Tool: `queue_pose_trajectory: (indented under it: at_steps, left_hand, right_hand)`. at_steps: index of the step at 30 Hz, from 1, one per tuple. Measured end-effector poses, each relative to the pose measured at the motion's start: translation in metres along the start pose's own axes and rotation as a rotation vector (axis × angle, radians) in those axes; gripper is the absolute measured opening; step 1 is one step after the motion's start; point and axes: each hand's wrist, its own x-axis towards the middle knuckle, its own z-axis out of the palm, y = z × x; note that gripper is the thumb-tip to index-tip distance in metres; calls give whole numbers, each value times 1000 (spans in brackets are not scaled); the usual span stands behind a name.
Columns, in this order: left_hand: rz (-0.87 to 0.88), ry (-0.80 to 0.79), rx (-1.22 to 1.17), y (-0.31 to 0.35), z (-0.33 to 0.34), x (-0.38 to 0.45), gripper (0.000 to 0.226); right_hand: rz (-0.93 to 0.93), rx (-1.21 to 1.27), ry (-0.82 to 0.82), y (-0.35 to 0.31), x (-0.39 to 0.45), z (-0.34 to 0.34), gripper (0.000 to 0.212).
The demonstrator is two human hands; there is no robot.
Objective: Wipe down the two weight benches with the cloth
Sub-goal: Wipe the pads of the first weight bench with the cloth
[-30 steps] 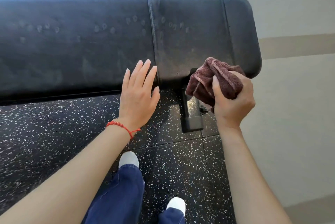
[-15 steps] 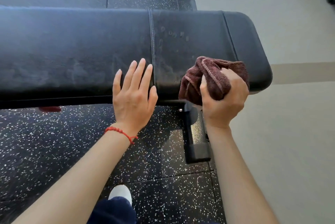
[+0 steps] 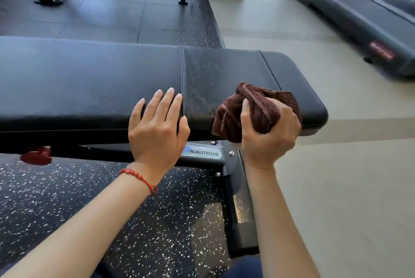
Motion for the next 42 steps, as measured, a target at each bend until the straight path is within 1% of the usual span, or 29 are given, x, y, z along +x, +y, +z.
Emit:
queue_pose_trajectory:
  at_steps: [5, 9, 12, 17, 21, 24, 27, 31, 33, 38, 42]
  left_hand:
    - [7, 14, 7, 0, 1, -1, 42]
    - [5, -28, -2, 0, -2, -2, 44]
    - [17, -48, -25, -2, -6, -1, 45]
    - [-18, -14, -102, -3, -7, 2, 46]
    - [-2, 15, -118, -1, -4, 0, 44]
    - [22, 43, -80, -3, -1, -1, 42]
    - [57, 66, -26, -5, 0, -3, 41]
    - [85, 110, 9, -5, 2, -3, 39]
    - [87, 121, 21, -4, 3, -4, 38]
    - [98, 70, 38, -4, 1, -3, 39]
    - [85, 26, 39, -3, -5, -2, 39]
  right_hand:
    - [-37, 33, 51, 3, -3, 1, 36]
    - [-22, 36, 88, -4, -5, 3, 31]
    - [-18, 56, 63, -16, -9, 8, 30]
    - [-181, 116, -76, -40, -26, 17, 35]
    - [-347, 119, -136, -17, -21, 12, 38]
    - [-401, 123, -159, -1, -17, 5, 40]
    - [-380, 112, -110, 20, -8, -6, 39]
    - [-279, 71, -21, 62, 9, -24, 33]
    - [-236, 66, 9, 71, 14, -26, 32]
    - [-150, 63, 20, 55, 12, -23, 33]
    - [-131, 80, 19, 37, 7, -22, 30]
